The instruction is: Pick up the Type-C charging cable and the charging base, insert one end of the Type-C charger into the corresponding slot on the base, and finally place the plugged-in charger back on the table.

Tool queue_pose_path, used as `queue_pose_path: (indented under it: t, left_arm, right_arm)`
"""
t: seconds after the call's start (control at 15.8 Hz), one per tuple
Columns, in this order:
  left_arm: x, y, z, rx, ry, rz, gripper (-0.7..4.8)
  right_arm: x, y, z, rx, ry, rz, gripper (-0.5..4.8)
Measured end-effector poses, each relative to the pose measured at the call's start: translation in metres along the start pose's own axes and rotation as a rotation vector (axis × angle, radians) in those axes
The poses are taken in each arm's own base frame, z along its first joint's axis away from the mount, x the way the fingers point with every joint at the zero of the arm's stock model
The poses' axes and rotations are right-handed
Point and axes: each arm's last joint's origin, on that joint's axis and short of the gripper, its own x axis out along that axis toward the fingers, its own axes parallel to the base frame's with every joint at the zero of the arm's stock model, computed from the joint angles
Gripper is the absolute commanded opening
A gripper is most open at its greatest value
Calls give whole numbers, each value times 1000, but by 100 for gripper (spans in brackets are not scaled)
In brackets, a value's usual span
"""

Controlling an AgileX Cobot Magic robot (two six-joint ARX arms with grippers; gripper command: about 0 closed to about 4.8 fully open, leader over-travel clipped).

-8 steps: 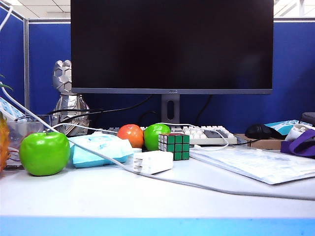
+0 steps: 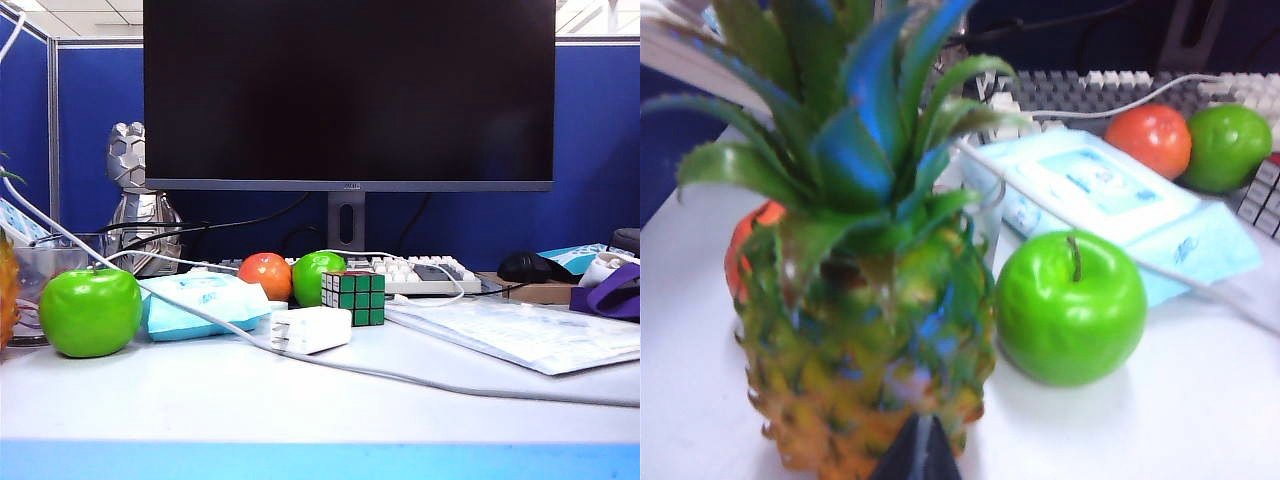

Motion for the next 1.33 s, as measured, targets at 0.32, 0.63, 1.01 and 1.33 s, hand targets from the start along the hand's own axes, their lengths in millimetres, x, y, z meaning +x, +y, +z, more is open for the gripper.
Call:
queue_pose_path:
  t: [0.32, 0.63, 1.01, 1.33]
  left_arm:
    - [-16, 0, 49, -102, -205, 7, -5]
    - [-29, 0, 94, -117, -245, 28, -6]
    - [7, -3, 183, -112, -115, -45, -6]
    - [51, -9, 244, -161, 80, -166, -5]
  right_arm:
    - [-23, 3, 57, 102, -182, -30, -1]
    - [-51, 6, 105, 118, -297, -32, -2]
    - [-51, 13, 185, 117, -278, -22, -2]
    - [-23, 21, 236, 96, -221, 89, -1]
